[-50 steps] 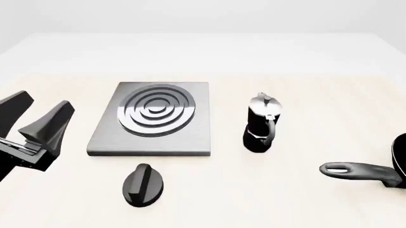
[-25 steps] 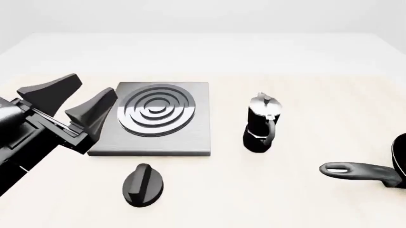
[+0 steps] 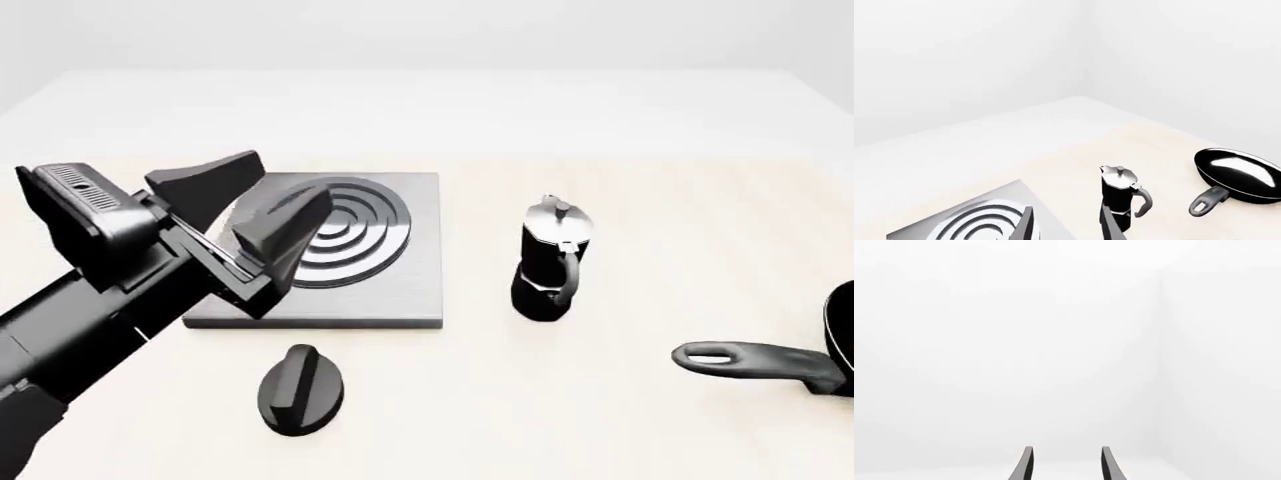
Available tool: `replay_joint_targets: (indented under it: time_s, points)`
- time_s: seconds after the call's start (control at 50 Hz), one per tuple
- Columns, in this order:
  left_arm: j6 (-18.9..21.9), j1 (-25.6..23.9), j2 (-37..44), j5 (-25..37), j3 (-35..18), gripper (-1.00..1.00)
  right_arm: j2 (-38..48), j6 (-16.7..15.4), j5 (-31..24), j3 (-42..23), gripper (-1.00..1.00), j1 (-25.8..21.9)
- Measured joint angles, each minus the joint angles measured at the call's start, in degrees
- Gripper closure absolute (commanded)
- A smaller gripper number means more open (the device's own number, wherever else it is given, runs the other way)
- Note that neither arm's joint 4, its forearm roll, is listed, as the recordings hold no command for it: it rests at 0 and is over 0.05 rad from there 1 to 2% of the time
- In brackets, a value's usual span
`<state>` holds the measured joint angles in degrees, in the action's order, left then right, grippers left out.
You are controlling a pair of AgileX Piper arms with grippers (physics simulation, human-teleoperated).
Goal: Put the frying pan on the stove.
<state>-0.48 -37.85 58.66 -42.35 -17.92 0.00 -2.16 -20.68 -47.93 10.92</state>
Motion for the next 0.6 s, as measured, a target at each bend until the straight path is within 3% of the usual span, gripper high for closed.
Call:
replay_joint_targets:
  time_s: [0.6]
  points:
    - [-1.5, -8.8, 13.3, -3.0, -9.1, -1.00, 0.0, -1.9, -5.9, -11.3, -1.00, -2.0]
